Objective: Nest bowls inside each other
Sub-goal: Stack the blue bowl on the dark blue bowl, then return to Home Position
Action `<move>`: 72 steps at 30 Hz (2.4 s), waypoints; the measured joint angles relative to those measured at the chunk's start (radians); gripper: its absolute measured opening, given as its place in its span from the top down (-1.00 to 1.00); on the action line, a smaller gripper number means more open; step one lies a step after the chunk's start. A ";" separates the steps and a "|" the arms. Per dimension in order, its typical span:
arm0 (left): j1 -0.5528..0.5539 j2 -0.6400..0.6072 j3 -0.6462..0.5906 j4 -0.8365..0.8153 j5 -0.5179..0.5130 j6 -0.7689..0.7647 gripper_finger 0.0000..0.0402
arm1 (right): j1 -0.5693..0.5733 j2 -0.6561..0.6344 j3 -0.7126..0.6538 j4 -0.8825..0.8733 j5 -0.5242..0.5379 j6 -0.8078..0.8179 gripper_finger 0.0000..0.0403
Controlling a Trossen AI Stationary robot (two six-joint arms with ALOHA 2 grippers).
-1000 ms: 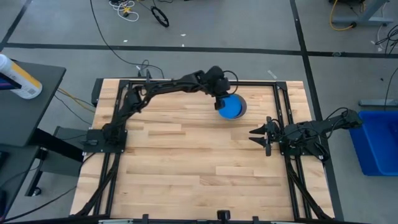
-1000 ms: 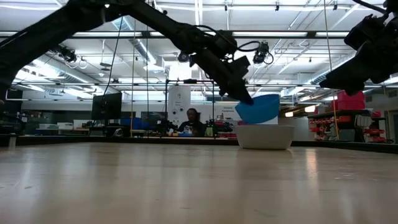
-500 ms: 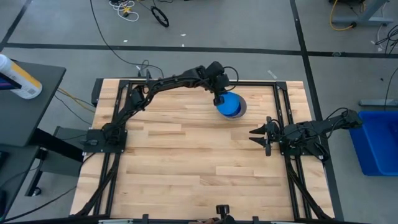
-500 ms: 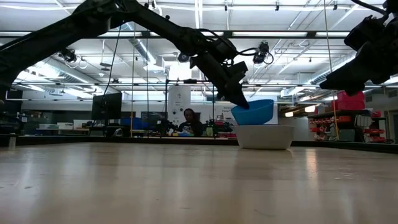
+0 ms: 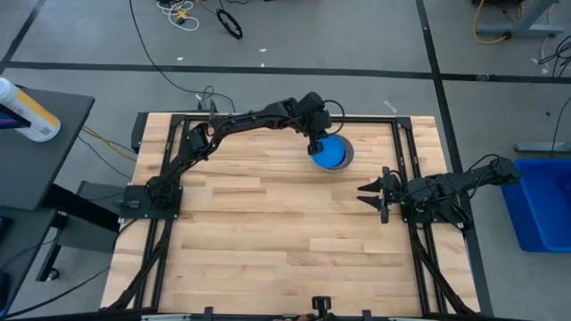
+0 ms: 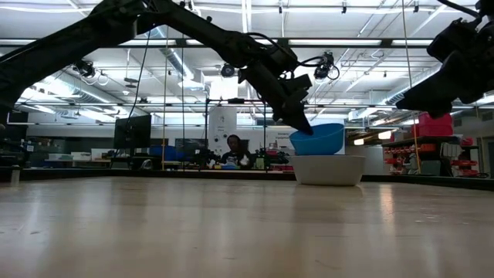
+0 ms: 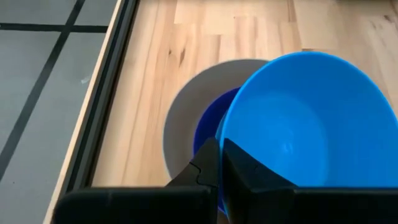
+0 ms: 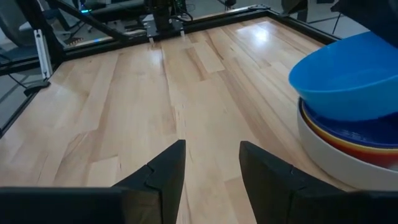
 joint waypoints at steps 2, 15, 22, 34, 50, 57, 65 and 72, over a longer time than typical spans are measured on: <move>0.001 0.000 0.000 0.000 -0.004 -0.004 0.97 | -0.001 0.000 0.000 0.006 0.000 0.000 0.20; -0.023 0.047 0.007 -0.015 -0.005 0.000 0.97 | -0.002 0.000 0.000 0.018 0.025 0.000 0.15; -0.033 0.034 0.008 -0.045 0.037 -0.001 0.51 | -0.002 0.000 0.000 0.028 0.054 0.000 0.05; -0.031 0.000 0.020 -0.111 0.042 0.013 -0.34 | -0.002 0.000 0.000 0.027 0.054 0.000 0.02; -0.029 -0.210 0.111 -0.573 0.724 0.373 -0.41 | -0.002 0.000 0.000 0.048 0.008 -0.036 0.01; -0.043 -0.405 -0.079 -1.023 1.220 1.097 -0.40 | -0.002 0.000 0.000 0.037 -0.149 0.021 0.06; -0.035 -0.789 -0.755 -0.576 1.236 1.019 -0.41 | -0.001 0.000 0.000 0.051 -0.168 0.052 0.05; 0.039 -1.116 -1.193 0.228 0.803 0.231 -0.41 | -0.001 0.000 0.000 0.066 -0.168 0.051 0.02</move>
